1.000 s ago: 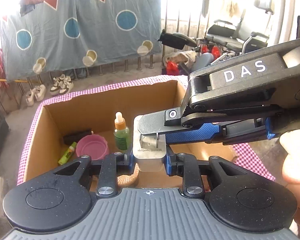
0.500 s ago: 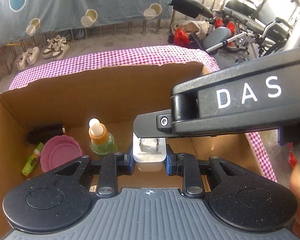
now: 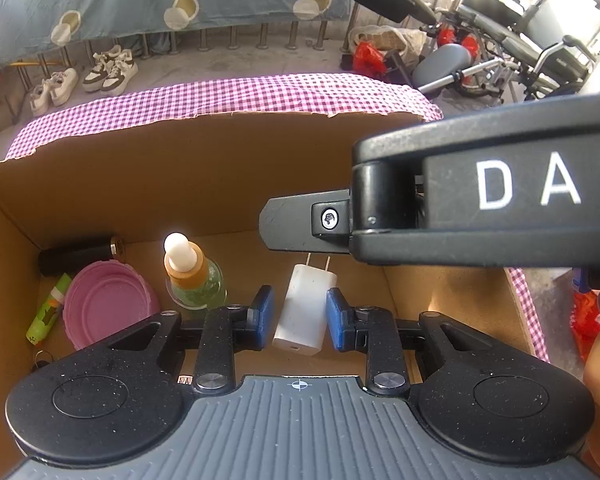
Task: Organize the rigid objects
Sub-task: 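Lower the white charger into the box and open both grippers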
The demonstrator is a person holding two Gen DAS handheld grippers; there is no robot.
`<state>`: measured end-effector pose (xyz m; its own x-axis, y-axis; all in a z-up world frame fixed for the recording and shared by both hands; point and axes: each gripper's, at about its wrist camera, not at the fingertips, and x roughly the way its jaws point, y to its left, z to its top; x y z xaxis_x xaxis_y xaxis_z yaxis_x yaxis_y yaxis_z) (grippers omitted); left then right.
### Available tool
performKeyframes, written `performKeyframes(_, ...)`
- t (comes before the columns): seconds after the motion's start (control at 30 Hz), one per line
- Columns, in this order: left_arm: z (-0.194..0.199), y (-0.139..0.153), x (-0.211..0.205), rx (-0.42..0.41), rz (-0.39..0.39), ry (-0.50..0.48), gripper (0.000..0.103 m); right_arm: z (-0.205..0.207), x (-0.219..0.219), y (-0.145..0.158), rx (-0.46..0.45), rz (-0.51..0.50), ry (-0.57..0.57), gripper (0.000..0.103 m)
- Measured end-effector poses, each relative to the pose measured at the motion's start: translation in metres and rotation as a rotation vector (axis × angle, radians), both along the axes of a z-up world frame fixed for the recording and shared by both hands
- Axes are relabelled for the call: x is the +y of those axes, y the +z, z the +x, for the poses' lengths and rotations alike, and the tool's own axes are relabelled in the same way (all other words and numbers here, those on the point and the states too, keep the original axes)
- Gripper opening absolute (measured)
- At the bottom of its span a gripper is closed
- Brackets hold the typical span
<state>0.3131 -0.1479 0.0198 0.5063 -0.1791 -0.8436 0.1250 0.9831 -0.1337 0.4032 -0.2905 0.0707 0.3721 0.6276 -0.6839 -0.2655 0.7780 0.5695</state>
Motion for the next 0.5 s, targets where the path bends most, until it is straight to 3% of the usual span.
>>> performKeyframes(0.13, -0.008, 0.008, 0.000, -0.042, -0.005, -0.022, 0.035, -0.007, -0.010, 0.005, -0.017, 0.054, -0.024, 0.034)
performKeyframes(0.23, -0.022, 0.019, 0.003, -0.076, -0.009, -0.034, 0.047, -0.022, -0.021, 0.017, -0.041, 0.100, -0.047, 0.034)
performKeyframes(0.3, -0.037, 0.029, 0.006, -0.101, -0.017, -0.043, 0.056, -0.038, -0.030, 0.025, -0.063, 0.143, -0.066, 0.035)
performKeyframes(0.5, -0.091, 0.056, 0.020, -0.169, -0.074, -0.073, 0.068, -0.102, -0.048, 0.037, -0.124, 0.258, -0.117, 0.035)
